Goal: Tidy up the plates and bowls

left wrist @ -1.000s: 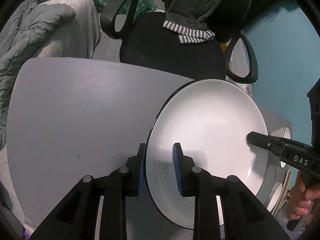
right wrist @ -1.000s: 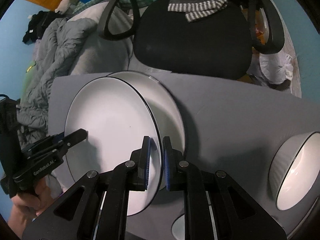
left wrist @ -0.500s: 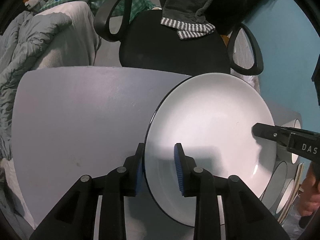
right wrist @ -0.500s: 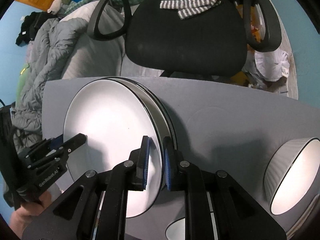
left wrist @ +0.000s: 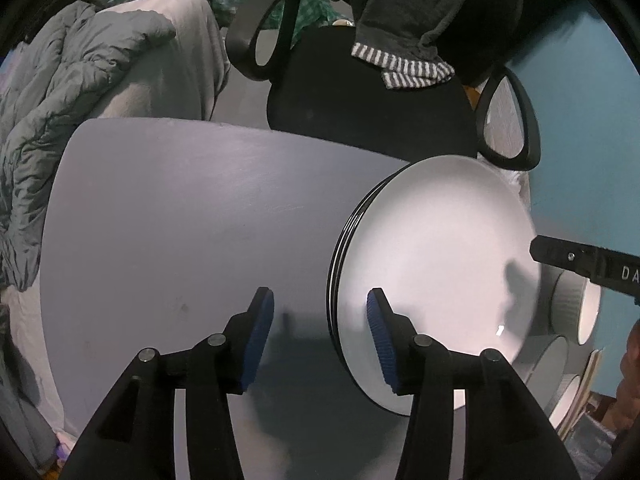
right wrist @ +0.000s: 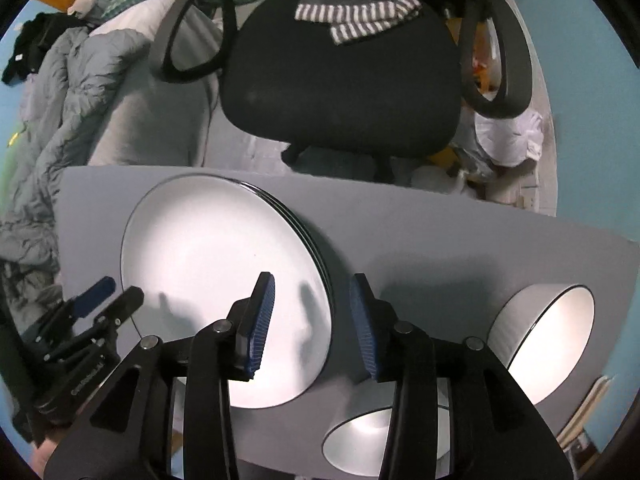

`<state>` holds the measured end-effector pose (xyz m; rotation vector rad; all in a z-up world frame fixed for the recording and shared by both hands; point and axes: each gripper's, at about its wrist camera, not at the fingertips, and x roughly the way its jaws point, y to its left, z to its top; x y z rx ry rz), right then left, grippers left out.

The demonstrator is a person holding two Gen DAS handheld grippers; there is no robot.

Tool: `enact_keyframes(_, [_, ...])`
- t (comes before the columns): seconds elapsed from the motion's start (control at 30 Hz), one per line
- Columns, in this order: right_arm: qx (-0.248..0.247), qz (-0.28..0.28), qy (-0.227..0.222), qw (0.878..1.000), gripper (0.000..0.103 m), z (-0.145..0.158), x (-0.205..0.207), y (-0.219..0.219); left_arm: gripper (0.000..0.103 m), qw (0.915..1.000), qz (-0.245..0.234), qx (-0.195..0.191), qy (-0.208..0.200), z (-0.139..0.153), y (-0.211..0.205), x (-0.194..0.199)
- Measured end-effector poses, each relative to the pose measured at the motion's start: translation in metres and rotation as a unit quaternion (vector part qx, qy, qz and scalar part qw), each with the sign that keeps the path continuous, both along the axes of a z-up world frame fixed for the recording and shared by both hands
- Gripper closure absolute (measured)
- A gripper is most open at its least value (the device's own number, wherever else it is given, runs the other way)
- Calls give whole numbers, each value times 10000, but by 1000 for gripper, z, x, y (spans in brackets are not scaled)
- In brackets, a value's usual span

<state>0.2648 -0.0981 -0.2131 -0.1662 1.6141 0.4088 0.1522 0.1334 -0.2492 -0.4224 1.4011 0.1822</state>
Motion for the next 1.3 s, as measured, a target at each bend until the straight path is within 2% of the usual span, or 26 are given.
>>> enact_keyframes(0.17, [-72, 0, -290, 9996, 62, 21, -2, -2, 48, 9999, 9, 23, -139, 20, 1, -8])
enact_keyframes(0.33, [-127, 119, -741, 9971, 51, 52, -14, -7, 39, 9990, -68, 73, -442, 51, -2, -18])
enact_keyframes(0.5, [-224, 192, -979, 9948, 49, 76, -31, -18, 32, 9972, -329, 162, -652, 79, -11, -31])
enact_keyframes(0.83, [-268, 4, -1369, 9902, 44, 118, -75, -38, 31, 9920, -721, 93, -1032, 129, -32, -69])
enact_keyframes(1.1, [-147, -294, -1715, 9846, 40, 152, -106, -57, 26, 9827, -1144, 368, -1412, 167, -50, -91])
enact_keyframes(1.3, [9, -630, -1894, 9799, 39, 176, -126, -74, 25, 9769, -1437, 250, -1564, 185, -61, -101])
